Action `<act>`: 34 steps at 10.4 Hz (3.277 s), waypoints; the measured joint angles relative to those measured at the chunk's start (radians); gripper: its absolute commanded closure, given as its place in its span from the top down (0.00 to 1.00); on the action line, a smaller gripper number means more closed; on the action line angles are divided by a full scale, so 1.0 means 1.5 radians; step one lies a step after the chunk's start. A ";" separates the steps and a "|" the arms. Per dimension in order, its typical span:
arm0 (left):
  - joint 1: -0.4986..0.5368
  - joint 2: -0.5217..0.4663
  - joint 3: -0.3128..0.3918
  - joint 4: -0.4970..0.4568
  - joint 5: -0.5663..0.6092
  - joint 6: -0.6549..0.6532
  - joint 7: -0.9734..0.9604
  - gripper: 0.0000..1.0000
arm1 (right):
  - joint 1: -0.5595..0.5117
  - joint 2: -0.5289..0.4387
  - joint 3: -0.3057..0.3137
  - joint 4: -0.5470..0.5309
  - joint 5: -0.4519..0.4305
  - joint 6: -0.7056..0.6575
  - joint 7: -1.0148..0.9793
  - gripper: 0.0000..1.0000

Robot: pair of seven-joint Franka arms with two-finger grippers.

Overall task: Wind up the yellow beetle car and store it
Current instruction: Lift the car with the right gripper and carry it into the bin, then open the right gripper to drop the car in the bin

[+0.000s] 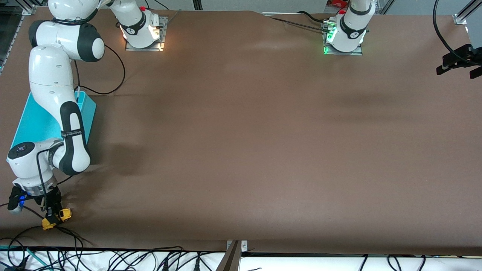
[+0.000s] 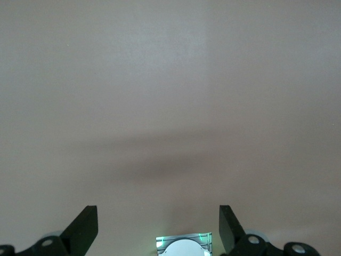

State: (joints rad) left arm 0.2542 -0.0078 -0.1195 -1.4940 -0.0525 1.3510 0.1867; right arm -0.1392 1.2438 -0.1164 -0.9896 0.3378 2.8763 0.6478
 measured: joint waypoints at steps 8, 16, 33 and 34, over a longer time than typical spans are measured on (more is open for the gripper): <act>0.018 0.000 0.000 0.001 0.000 -0.011 0.000 1.00 | 0.013 -0.069 -0.029 0.015 -0.003 -0.134 -0.002 0.36; 0.022 -0.002 -0.001 0.002 0.000 -0.024 -0.002 1.00 | 0.102 -0.274 -0.148 -0.142 -0.064 -0.365 -0.004 0.36; -0.108 0.018 0.031 0.001 0.002 -0.013 -0.070 1.00 | 0.019 -0.756 -0.157 -0.830 -0.331 -0.396 -0.394 0.39; -0.109 0.020 0.031 0.001 0.002 -0.012 -0.070 1.00 | 0.006 -0.735 -0.158 -0.842 -0.332 -0.345 -0.414 0.42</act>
State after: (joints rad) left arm 0.0913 0.0216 -0.0735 -1.4923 -0.0492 1.3336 0.0820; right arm -0.1303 0.1419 -0.3528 -2.2521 -0.1595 2.3583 0.0262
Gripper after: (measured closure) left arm 0.000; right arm 0.471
